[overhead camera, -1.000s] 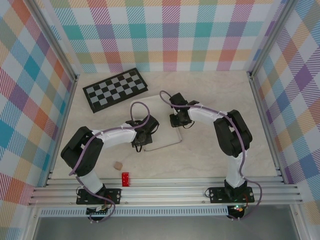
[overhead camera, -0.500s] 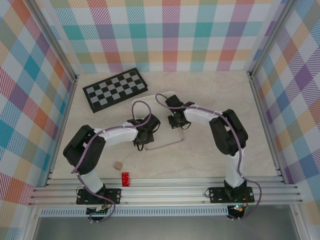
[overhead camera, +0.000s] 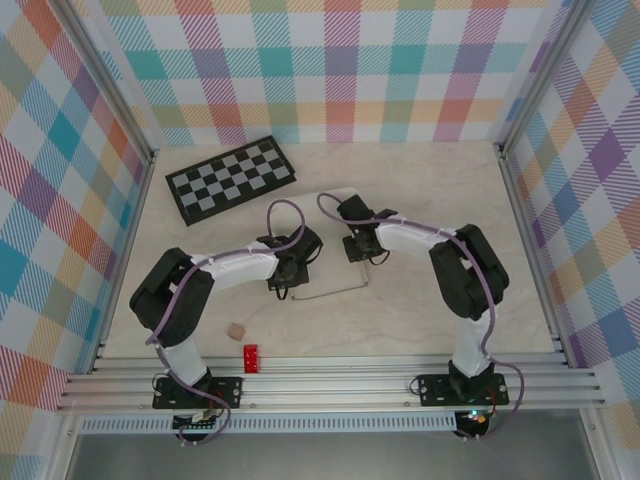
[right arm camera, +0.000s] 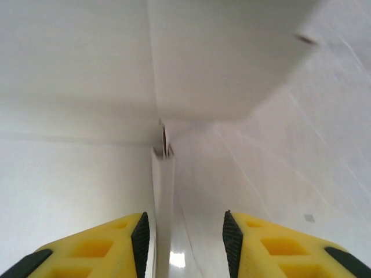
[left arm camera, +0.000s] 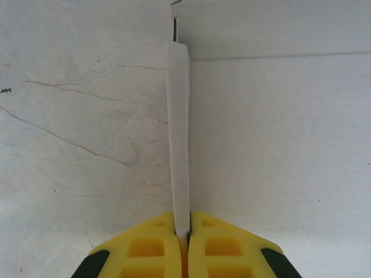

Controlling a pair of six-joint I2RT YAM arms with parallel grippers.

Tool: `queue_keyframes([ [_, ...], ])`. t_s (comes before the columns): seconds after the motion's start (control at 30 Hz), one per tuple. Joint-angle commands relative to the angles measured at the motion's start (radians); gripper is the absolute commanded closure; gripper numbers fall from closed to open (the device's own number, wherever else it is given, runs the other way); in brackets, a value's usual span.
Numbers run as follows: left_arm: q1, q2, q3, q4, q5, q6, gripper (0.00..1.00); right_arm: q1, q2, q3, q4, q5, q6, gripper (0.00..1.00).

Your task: Fold the paper box

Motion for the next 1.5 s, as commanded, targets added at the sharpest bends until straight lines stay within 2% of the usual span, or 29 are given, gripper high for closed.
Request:
queue_keyframes([
  [0.0, 0.0, 0.005, 0.025, -0.066, -0.002, 0.059, 0.99, -0.026, -0.165, -0.042, 0.02, -0.118, -0.102, 0.57],
  [0.07, 0.005, 0.0, 0.024, -0.064, 0.019, 0.083, 0.96, -0.053, -0.249, -0.079, 0.044, -0.175, -0.185, 0.57],
  [0.2, 0.018, -0.015, 0.028, -0.077, 0.023, 0.127, 0.79, -0.072, -0.369, -0.154, 0.059, -0.247, -0.311, 0.54],
  [0.3, 0.034, -0.041, 0.039, -0.09, 0.033, 0.163, 0.69, -0.072, -0.422, -0.224, 0.063, -0.347, -0.312, 0.52],
  [0.37, 0.039, -0.058, 0.054, -0.11, 0.028, 0.186, 0.65, -0.072, -0.457, -0.287, 0.079, -0.371, -0.305, 0.51],
  [0.43, 0.043, -0.061, 0.068, -0.133, 0.03, 0.211, 0.65, -0.072, -0.476, -0.336, 0.085, -0.371, -0.29, 0.51],
  [0.5, 0.046, -0.053, 0.074, -0.15, 0.034, 0.223, 0.7, -0.072, -0.494, -0.378, 0.084, -0.35, -0.266, 0.52],
  [0.6, 0.048, -0.068, 0.044, -0.14, 0.04, 0.216, 0.71, -0.072, -0.557, -0.436, 0.104, -0.347, -0.255, 0.51],
  [0.73, 0.051, -0.084, 0.012, -0.109, 0.061, 0.201, 0.77, -0.071, -0.624, -0.451, 0.105, -0.372, -0.293, 0.52],
  [0.9, 0.074, -0.137, 0.026, -0.138, 0.078, 0.183, 0.77, -0.019, -0.658, -0.456, 0.143, -0.565, -0.569, 0.55],
  [1.0, 0.118, -0.267, -0.003, -0.167, 0.09, 0.156, 0.69, 0.028, -0.613, -0.408, 0.085, -0.642, -0.734, 0.55],
  [1.13, 0.183, -0.495, -0.052, -0.225, 0.09, 0.135, 0.59, 0.109, -0.498, -0.335, -0.027, -0.555, -0.901, 0.57],
  [1.23, 0.242, -0.64, -0.084, -0.279, 0.086, 0.134, 0.56, 0.157, -0.415, -0.311, -0.035, -0.495, -0.931, 0.57],
  [1.47, 0.303, -0.776, -0.153, -0.299, 0.118, 0.129, 0.55, 0.263, -0.202, -0.214, -0.023, -0.279, -0.913, 0.66],
])
